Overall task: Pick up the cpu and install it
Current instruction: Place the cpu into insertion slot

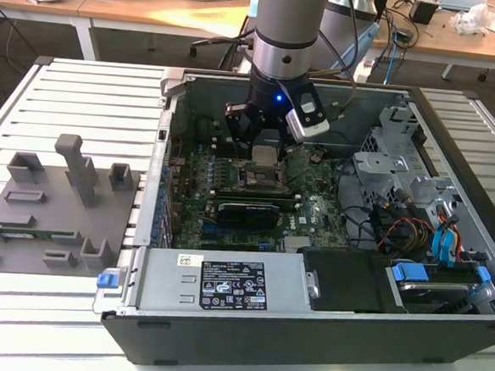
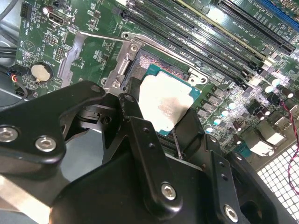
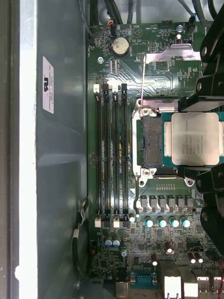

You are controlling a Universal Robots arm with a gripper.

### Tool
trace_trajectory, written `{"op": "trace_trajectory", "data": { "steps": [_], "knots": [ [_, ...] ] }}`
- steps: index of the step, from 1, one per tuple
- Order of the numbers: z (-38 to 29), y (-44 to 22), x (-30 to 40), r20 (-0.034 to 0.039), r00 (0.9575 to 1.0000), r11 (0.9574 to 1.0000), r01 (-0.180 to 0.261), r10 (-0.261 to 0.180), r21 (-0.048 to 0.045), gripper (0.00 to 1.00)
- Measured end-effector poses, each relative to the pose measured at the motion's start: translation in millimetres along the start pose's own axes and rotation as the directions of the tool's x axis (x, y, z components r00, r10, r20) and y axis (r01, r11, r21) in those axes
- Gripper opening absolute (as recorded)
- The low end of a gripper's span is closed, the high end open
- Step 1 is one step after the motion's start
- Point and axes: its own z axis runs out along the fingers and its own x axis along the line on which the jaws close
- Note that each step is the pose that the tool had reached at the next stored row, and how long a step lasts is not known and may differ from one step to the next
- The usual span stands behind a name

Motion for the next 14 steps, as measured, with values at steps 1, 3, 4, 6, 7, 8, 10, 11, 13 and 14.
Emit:
{"op": "trace_trajectory", "data": {
  "steps": [1,3,4,6,7,8,10,11,13,14],
  "knots": [
    [0.0,0.0,0.0,0.0000,1.0000,1.0000,0.000,0.000,0.0000,0.55],
    [0.0,0.0,0.0,0.0000,1.0000,1.0000,0.000,0.000,0.0000,0.55],
    [0.1,0.0,0.0,0.0000,1.0000,1.0000,0.000,0.000,0.0000,0.55],
    [0.1,0.0,0.0,0.0001,1.0000,1.0000,-0.002,0.002,0.0000,0.55],
    [0.1,0.0,0.0,0.0006,0.9999,0.9999,-0.011,0.011,0.0003,0.55],
    [0.1,0.0,0.0,0.0013,0.9997,0.9997,-0.026,0.026,0.0005,0.55],
    [0.1,0.0,0.0,0.0033,0.9980,0.9980,-0.063,0.063,0.0011,0.55],
    [0.1,0.0,0.0,0.0040,0.9968,0.9968,-0.080,0.079,0.0015,0.55],
    [0.1,0.0,0.0,0.0065,0.9918,0.9918,-0.128,0.128,0.0023,0.55],
    [0.1,0.0,0.0,0.0082,0.9870,0.9871,-0.160,0.160,0.0026,0.55]
  ]
}}
